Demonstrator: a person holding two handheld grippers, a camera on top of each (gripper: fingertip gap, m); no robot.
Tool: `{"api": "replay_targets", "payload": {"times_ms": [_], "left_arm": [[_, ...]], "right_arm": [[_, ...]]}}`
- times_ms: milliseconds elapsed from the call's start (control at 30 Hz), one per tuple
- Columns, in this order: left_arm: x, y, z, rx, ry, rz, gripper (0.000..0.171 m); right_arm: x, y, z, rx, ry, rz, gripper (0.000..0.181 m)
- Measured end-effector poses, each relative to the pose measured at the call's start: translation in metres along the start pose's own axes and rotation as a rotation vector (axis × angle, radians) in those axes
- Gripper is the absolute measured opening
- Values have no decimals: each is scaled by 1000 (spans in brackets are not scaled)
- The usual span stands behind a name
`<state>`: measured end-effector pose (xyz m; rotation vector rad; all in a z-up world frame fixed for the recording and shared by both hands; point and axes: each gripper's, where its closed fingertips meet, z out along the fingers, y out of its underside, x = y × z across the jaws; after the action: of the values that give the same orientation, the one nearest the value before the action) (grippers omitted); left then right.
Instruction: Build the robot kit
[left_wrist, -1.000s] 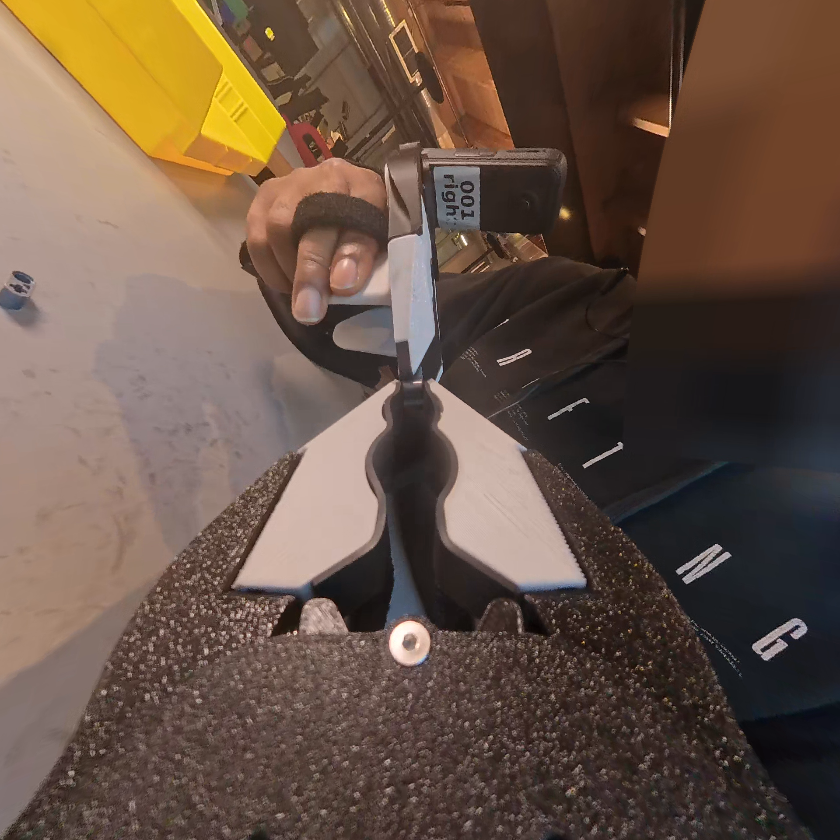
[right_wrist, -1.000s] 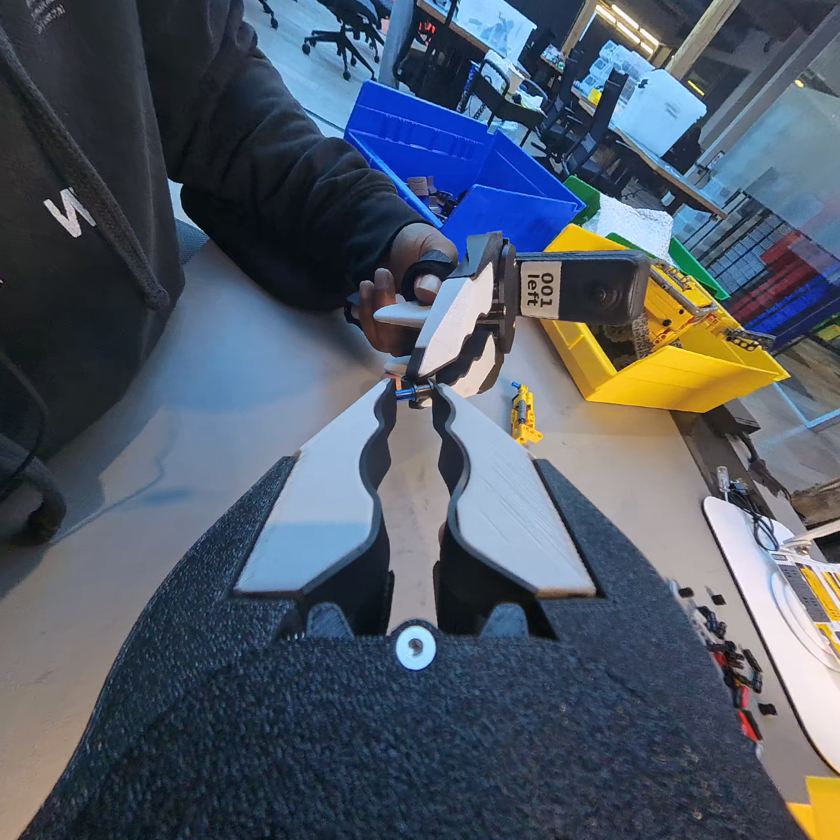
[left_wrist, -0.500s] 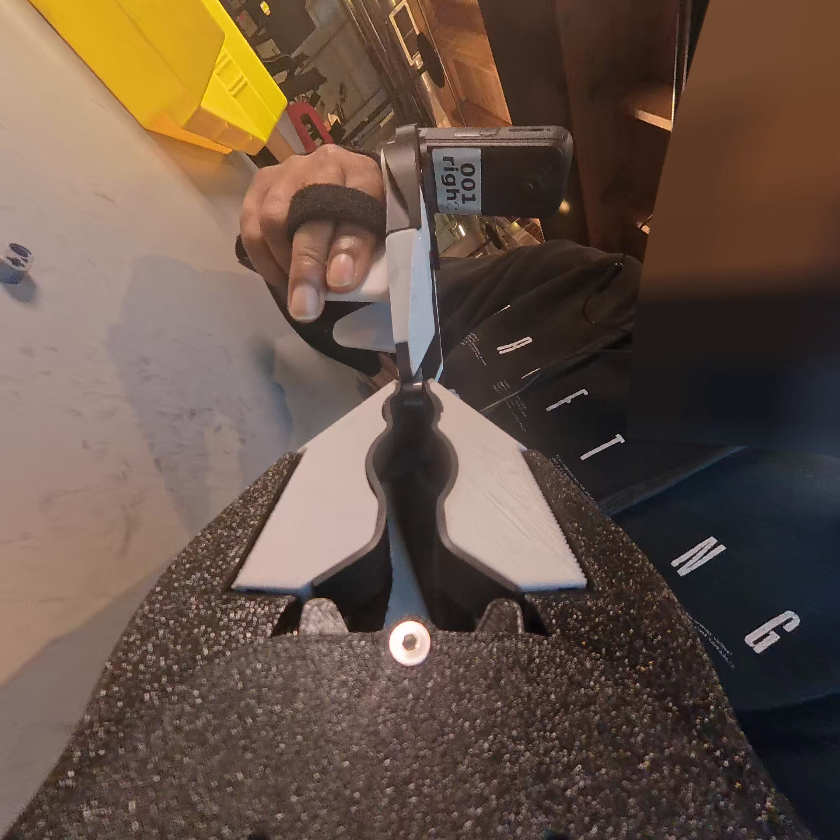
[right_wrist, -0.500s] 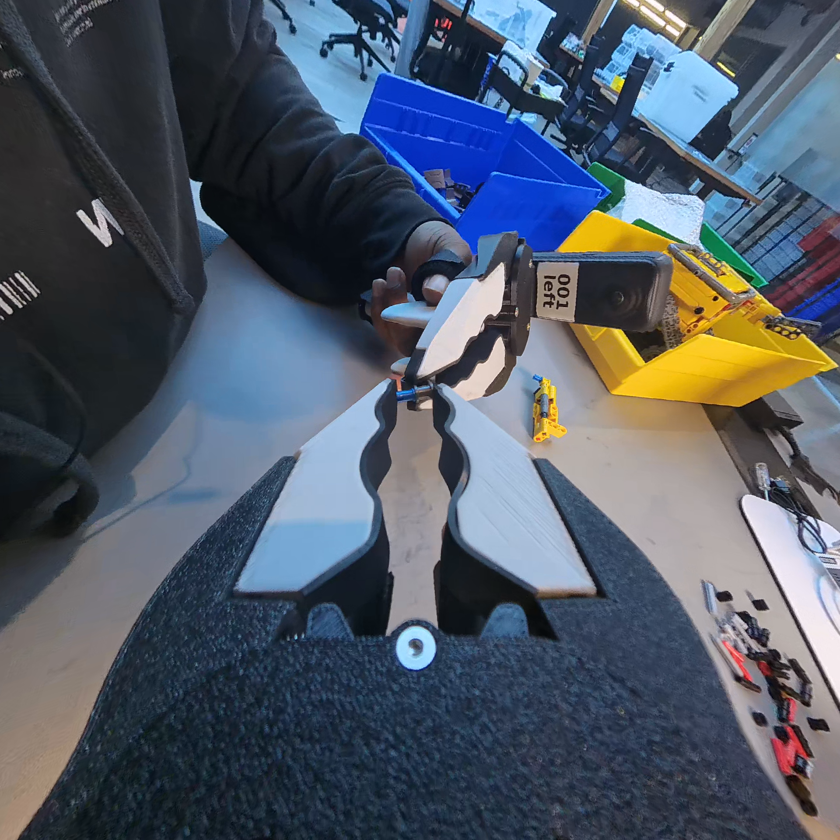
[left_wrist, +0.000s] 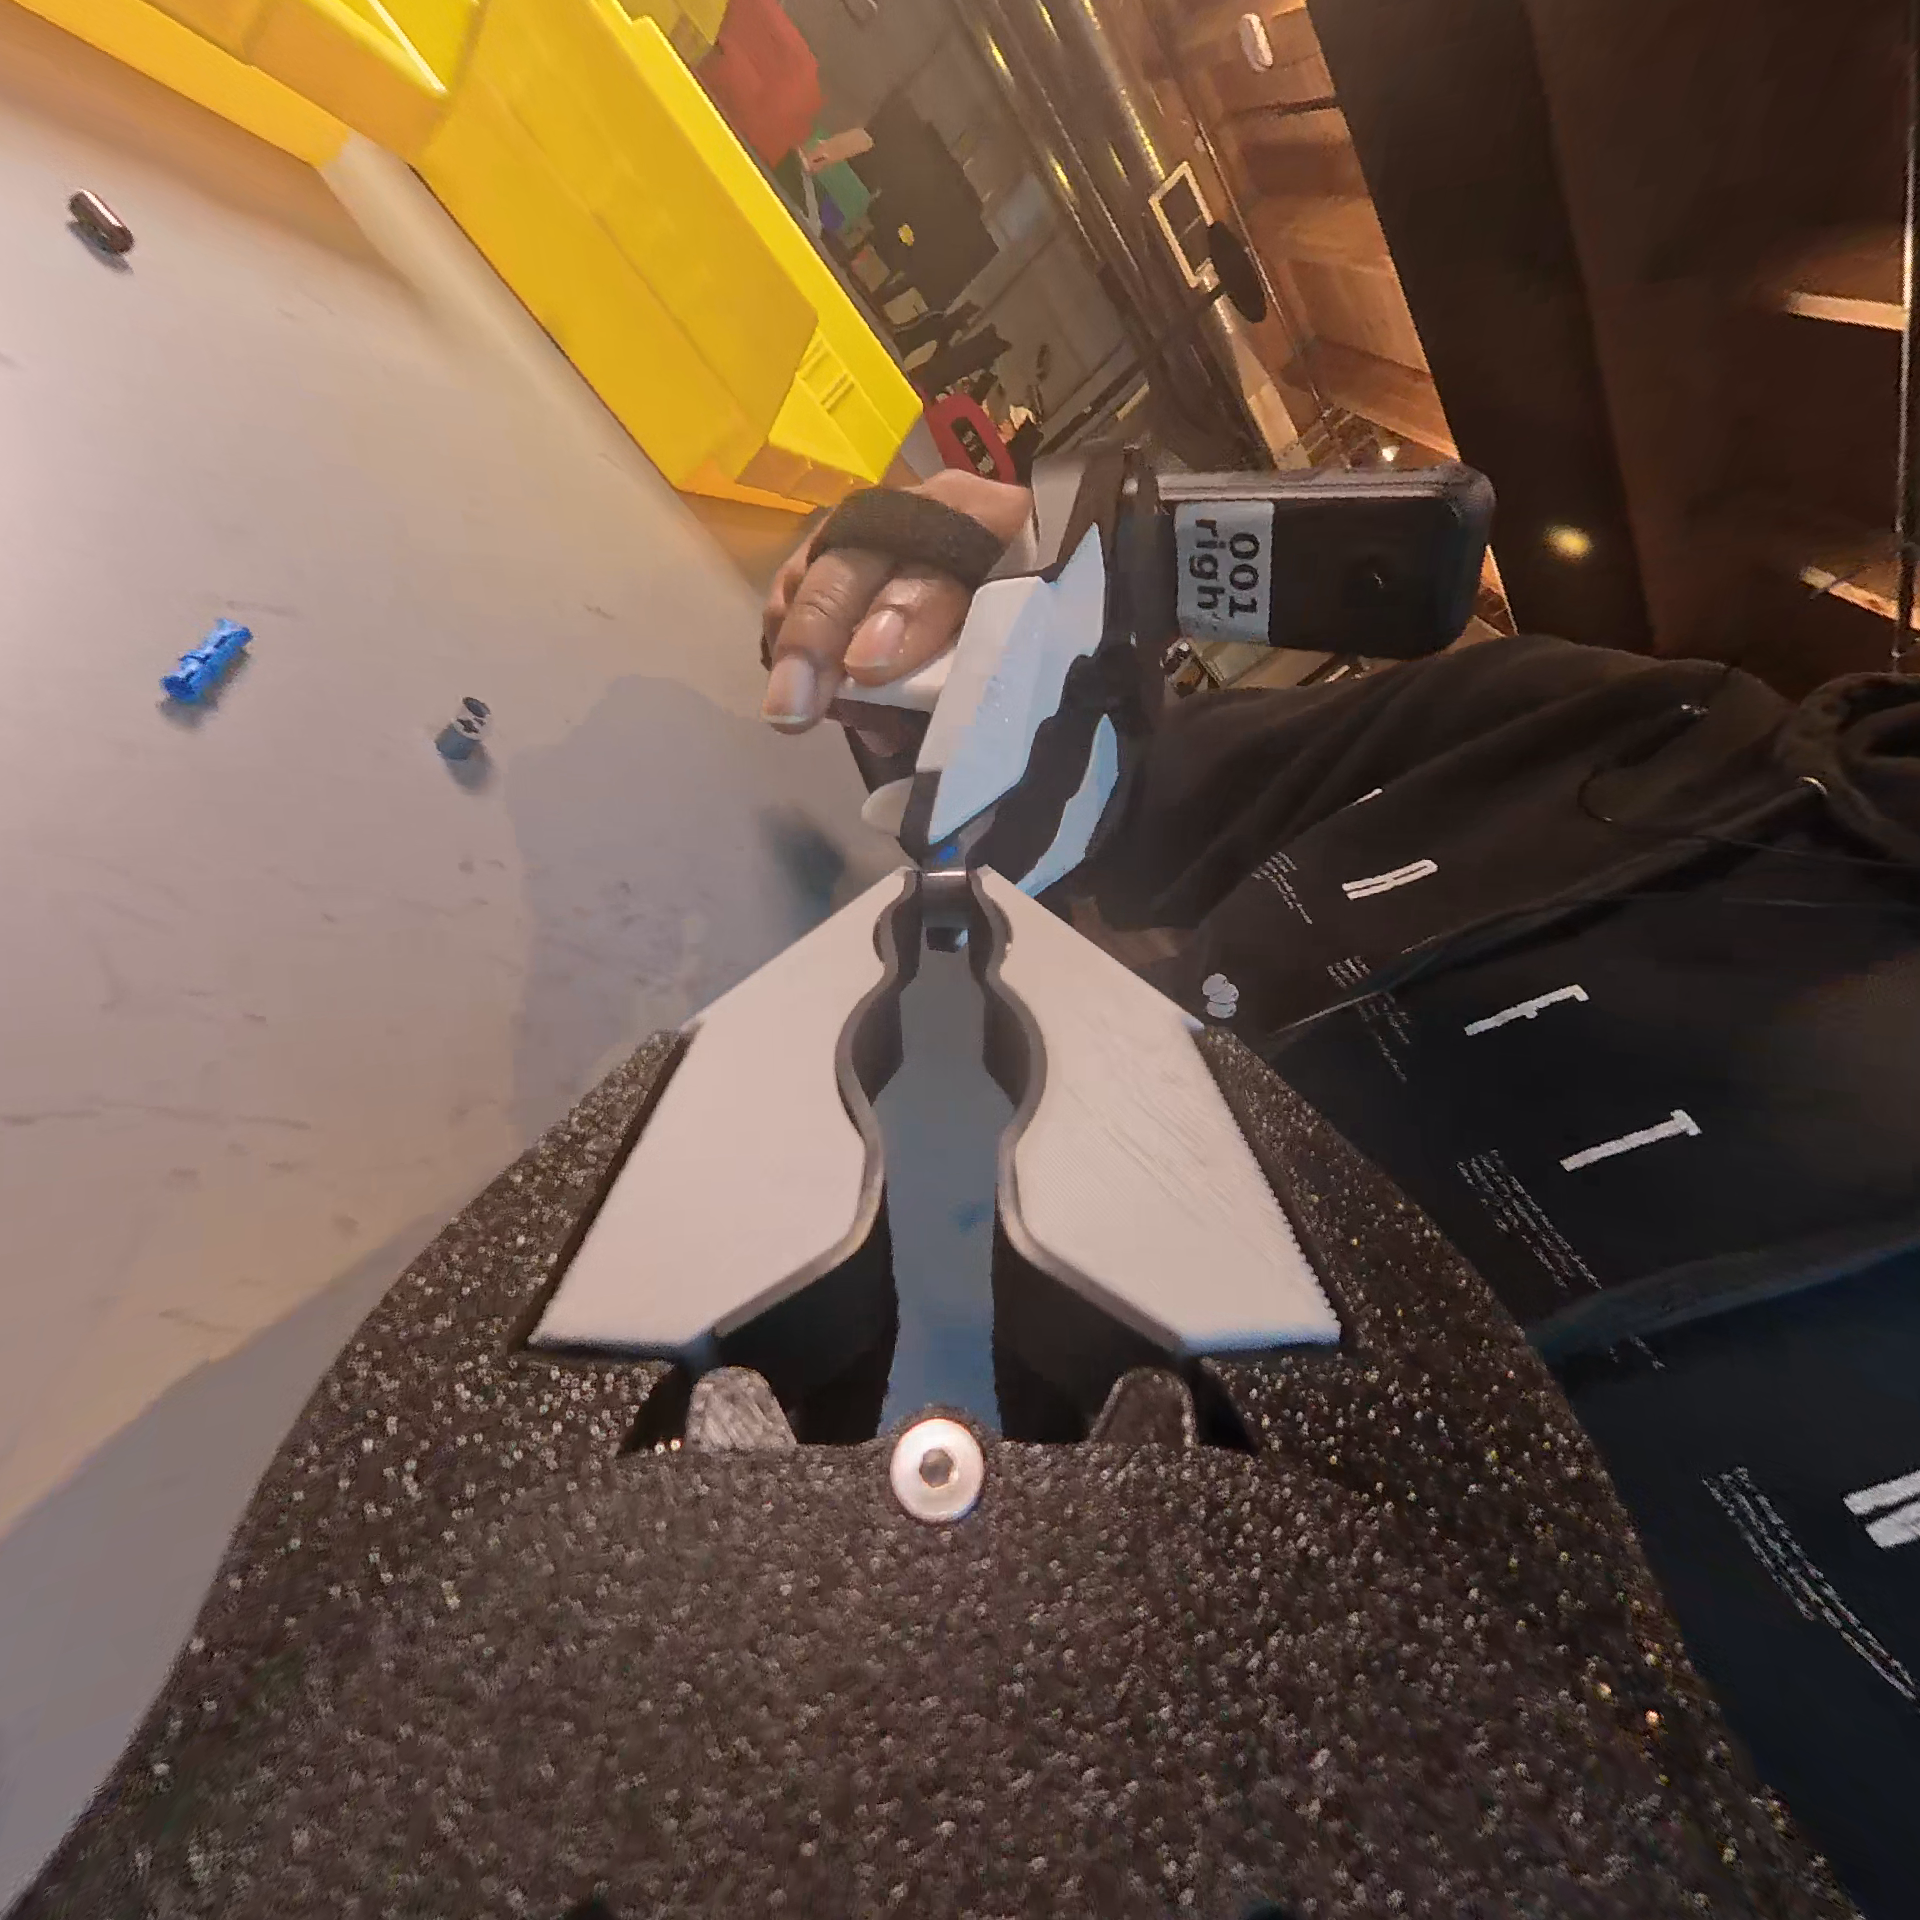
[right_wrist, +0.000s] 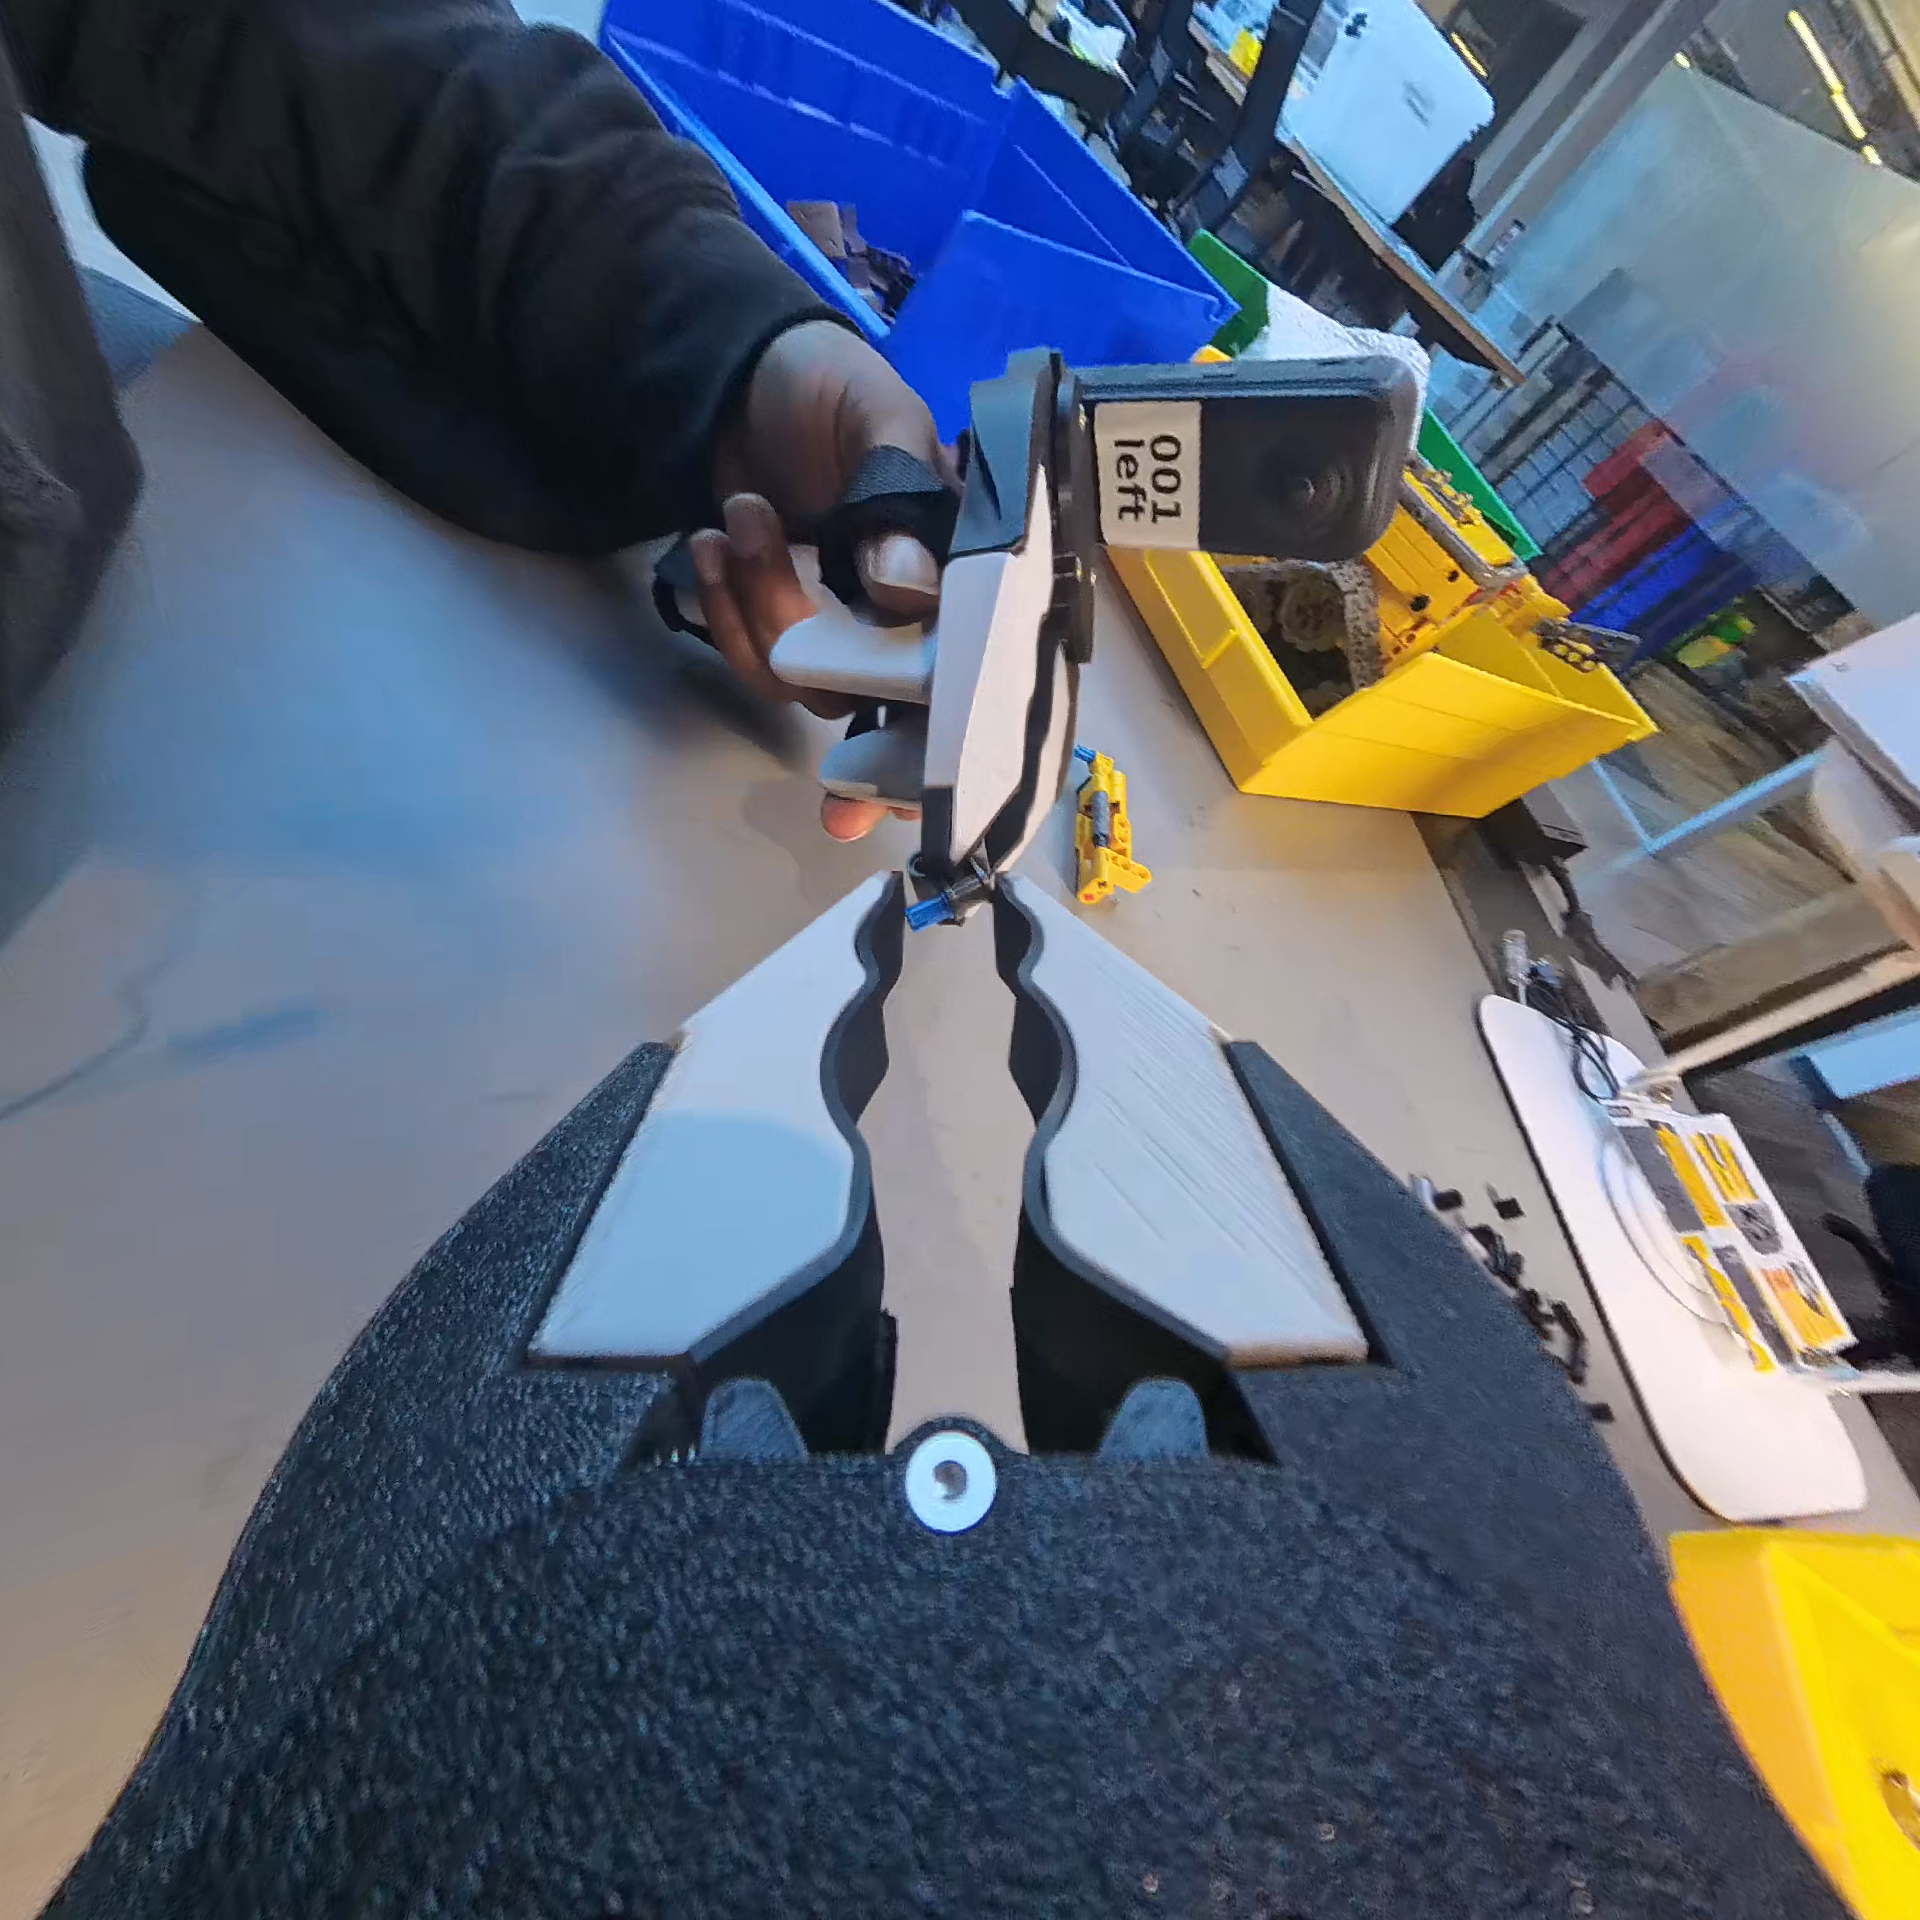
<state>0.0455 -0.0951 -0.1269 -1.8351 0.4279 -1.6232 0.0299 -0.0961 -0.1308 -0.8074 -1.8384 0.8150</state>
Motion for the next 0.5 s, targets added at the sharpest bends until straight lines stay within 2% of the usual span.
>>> {"api": "replay_targets", "payload": {"times_ms": [267,367,500], "left_arm": [[-9,-18,-2,134,-73,-16,7],[-7,-18,-2,129,-78,13,8],[-12,-22,-12,111,-190,152,12]], "right_arm": [[22,7,5,-101,178,-52,17],[21,5,3,-66,141,19,17],[18,12,-1,-36,32,167,16]]}}
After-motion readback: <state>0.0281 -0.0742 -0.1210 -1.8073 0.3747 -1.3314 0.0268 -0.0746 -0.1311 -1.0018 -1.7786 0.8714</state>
